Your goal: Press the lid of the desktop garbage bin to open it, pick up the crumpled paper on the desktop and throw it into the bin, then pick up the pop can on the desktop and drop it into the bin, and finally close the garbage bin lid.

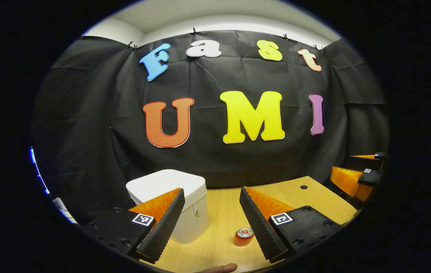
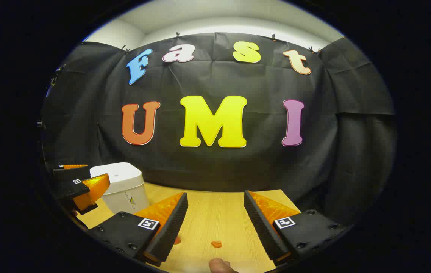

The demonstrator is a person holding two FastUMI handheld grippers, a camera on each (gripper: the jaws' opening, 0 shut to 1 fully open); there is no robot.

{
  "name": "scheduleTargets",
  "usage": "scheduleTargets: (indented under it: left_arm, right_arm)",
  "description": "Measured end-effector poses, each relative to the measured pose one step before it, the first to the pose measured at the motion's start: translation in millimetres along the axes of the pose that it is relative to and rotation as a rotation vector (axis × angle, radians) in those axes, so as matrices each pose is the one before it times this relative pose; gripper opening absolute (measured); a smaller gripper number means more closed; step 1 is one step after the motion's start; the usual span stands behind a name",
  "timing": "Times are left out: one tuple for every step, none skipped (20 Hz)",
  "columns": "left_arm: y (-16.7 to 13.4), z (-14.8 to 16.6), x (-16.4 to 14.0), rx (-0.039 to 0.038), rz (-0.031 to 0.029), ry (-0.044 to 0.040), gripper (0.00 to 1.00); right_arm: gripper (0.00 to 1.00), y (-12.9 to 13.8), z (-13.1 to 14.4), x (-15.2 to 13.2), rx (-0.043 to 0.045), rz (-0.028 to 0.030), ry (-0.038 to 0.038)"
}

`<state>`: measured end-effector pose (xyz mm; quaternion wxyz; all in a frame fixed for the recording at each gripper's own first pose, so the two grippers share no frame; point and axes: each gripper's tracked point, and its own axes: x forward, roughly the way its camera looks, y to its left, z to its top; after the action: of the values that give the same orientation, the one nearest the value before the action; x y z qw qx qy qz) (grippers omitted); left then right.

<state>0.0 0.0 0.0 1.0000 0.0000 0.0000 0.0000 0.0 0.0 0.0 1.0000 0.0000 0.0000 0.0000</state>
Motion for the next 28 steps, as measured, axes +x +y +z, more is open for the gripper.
scheduleTargets:
  left_arm:
    - [-3.05, 0.26, 1.78, -0.00225, -0.00665, -0.00209, 0.96]
    - [-2.36, -0.54, 1.45, -0.00278, -0.00157, 0.0015, 0.96]
    - [0.23, -0.86, 0.91, -0.00066, 0.00178, 0.00473, 0.96]
    - [-2.75, -0.31, 1.54, 0.00031, -0.00322, 0.00381, 0.96]
    - [-0.56, 0.01, 0.18, 0.00374, 0.00037, -0.00054, 0.96]
    - [-0.21, 1.21, 1.13, 0.00153, 0.00037, -0.00401, 0.96]
    - [-1.33, 1.8, 1.9, 0.00128, -0.00361, -0.00426, 0.96]
    - [-2.31, 0.32, 1.86, 0.00003, -0.00055, -0.00203, 0.96]
    - [-3.08, 0.41, 1.05, -0.00107, -0.00471, 0.0009, 0.96]
    - [-1.56, -1.41, 1.4, 0.0025, -0.00588, 0.00941, 0.96]
    - [-2.44, -0.44, 0.26, 0.00374, -0.00445, 0.00504, 0.96]
    - [-1.28, 0.66, 0.3, 0.00108, -0.00038, -0.001, 0.96]
    - [-1.28, 1.26, 0.66, 0.00034, -0.00037, -0.00296, 0.96]
    - [-1.66, 1.05, 0.71, 0.00007, -0.00132, -0.00223, 0.96]
    - [-1.26, -0.56, 0.87, -0.00089, -0.00014, 0.0001, 0.96]
    - [-0.99, -0.16, 0.78, -0.00293, -0.00479, 0.00361, 0.96]
    - [-3.03, -2.38, 0.76, -0.0013, -0.00564, 0.01209, 0.96]
    - [-2.35, -2.57, 0.7, -0.00256, -0.00749, 0.00995, 0.96]
    - [0.32, -1.72, 0.54, -0.00171, -0.00246, 0.00712, 0.96]
    - [0.35, -1.46, 0.16, -0.00017, 0.00217, 0.00533, 0.96]
    - [0.09, -0.39, 0.92, 0.00003, 0.00216, 0.00227, 0.95]
    - [-0.4, 0.5, 0.76, -0.00321, -0.00054, 0.0, 0.95]
    - [0.8, -0.79, 1.01, -0.00161, 0.004, 0.00367, 0.92]
    - [0.82, -0.73, 0.39, -0.00395, 0.00122, 0.00203, 0.92]
    - [-0.27, -1.64, 0.16, -0.00476, -0.00348, 0.00302, 0.9]
    - [-0.21, -0.49, 0.5, -0.00388, -0.00078, 0.00259, 0.89]
    - [0.85, -0.92, 1.76, -0.00131, 0.00521, 0.00245, 0.84]
    - [1.24, -0.25, 1.23, -0.00006, 0.0026, 0.00093, 0.8]
  right_arm:
    - [0.94, -1.51, 0.04, 0.92, 0.00233, -0.00252, 0.00281]
    - [0.94, -1.95, -1.58, 0.72, -0.00096, -0.00428, 0.00294]
    - [0.94, -2.8, 0.35, 0.94, -0.00451, -0.0036, 0.00172]
    - [0.94, -2.18, -0.6, 0.38, -0.00381, -0.00337, 0.0026]
    - [0.94, -2.9, 0.04, 0.97, -0.0005, -0.00431, 0.00122]
    - [0.94, -2.1, -0.13, 1.73, 0.0025, -0.0026, 0.00025]
    - [0.94, -0.82, 0.65, 1.66, 0.00327, 0.00014, -0.00033]
    - [0.94, -1.07, -0.01, 0.34, -0.00072, -0.00198, -0.00058]
    - [0.94, -0.8, 1.18, 1.76, -0.00037, -0.00021, -0.00055]
    - [0.94, -0.4, -1.11, 0.21, 0.00268, 0.00213, 0.00034]
    - [0.95, -0.62, 0.14, 1.4, 0.00088, -0.00072, 0.00154]
    - [0.94, -0.62, -0.38, 1.72, -0.00175, 0.00216, 0.00157]
    - [0.94, -1.09, -0.96, 0.35, -0.00155, -0.00074, 0.00214]
    - [0.94, -0.42, -0.74, 0.5, -0.00081, 0.00213, 0.00301]
    - [0.94, 0.75, -0.4, 0.08, -0.00155, 0.00552, 0.00238]
    - [0.94, 0.63, 0.55, 0.25, -0.0047, 0.00233, 0.00118]
    - [0.94, 1.38, 0.24, 1.26, -0.00098, 0.00905, 0.00447]
    - [0.94, 2.75, -4.38, -0.18, -0.00467, 0.0066, 0.01142]
    - [0.94, 1.33, -2.49, 1.05, -0.00581, 0.00337, 0.00824]
    - [0.94, 2.99, -1.29, -0.34, -0.00129, 0.01118, 0.0049]
    - [0.94, 3.79, -0.12, -0.22, -0.00401, 0.01153, 0.00302]
    - [0.94, 1.89, -0.22, -0.3, -0.00803, 0.00784, 0.00049]
    - [0.94, 2.98, 0.45, 0.75, -0.0049, 0.01148, 0.0016]
    - [0.94, 2.9, -2.91, 0.96, -0.00093, 0.01309, 0.00611]
    - [0.94, 3.16, -1.98, 2.16, -0.00139, 0.00932, 0.01004]
    - [0.94, 2.0, -2.54, 0.83, -0.00036, 0.00758, 0.00736]
    - [0.94, 2.99, -1.26, 1.3, -0.00131, 0.00964, 0.00505]
    - [0.94, 0.87, -0.16, 1.04, -0.00435, 0.00357, 0.00139]
